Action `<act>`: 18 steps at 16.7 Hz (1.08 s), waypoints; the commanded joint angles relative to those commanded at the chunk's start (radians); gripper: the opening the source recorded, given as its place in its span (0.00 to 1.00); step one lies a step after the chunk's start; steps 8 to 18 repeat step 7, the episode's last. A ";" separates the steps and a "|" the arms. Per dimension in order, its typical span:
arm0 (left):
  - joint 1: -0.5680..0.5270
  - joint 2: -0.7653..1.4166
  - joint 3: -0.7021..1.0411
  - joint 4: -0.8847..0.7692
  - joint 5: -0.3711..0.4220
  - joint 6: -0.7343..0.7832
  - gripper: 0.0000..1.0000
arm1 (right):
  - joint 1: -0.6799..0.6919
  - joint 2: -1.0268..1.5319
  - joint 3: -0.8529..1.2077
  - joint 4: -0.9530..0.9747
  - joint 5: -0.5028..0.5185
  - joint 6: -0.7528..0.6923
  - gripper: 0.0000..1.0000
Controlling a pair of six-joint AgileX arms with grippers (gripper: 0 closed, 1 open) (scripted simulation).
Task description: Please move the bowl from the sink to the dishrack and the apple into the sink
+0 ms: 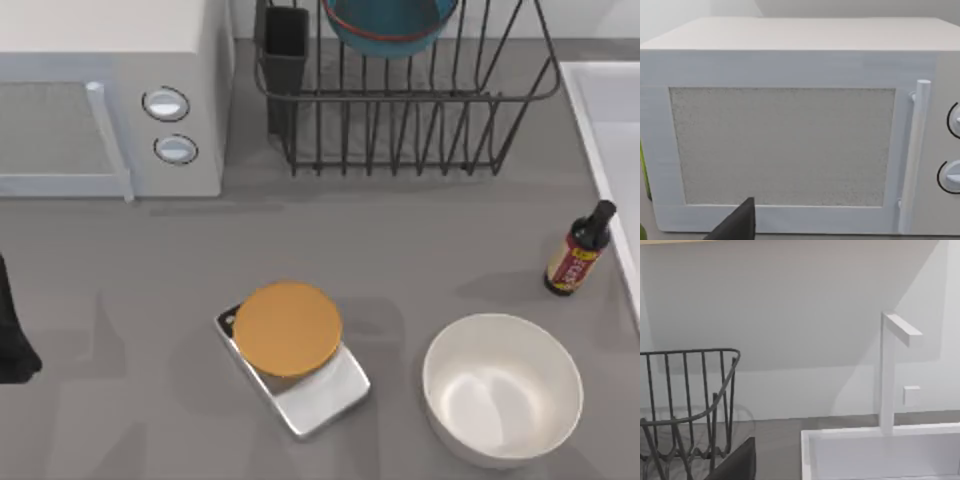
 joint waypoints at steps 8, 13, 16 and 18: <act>0.000 0.000 0.000 0.000 0.000 0.000 1.00 | 0.079 -0.157 -0.095 -0.134 0.054 -0.060 1.00; 0.000 0.000 0.000 0.000 0.000 0.000 1.00 | 0.079 -0.157 -0.095 -0.134 0.054 -0.060 1.00; 0.000 0.000 0.000 0.000 0.000 0.000 1.00 | 0.079 -0.157 -0.095 -0.134 0.054 -0.060 1.00; 0.000 0.000 0.000 0.000 0.000 0.000 1.00 | 0.079 -0.157 -0.095 -0.134 0.054 -0.060 1.00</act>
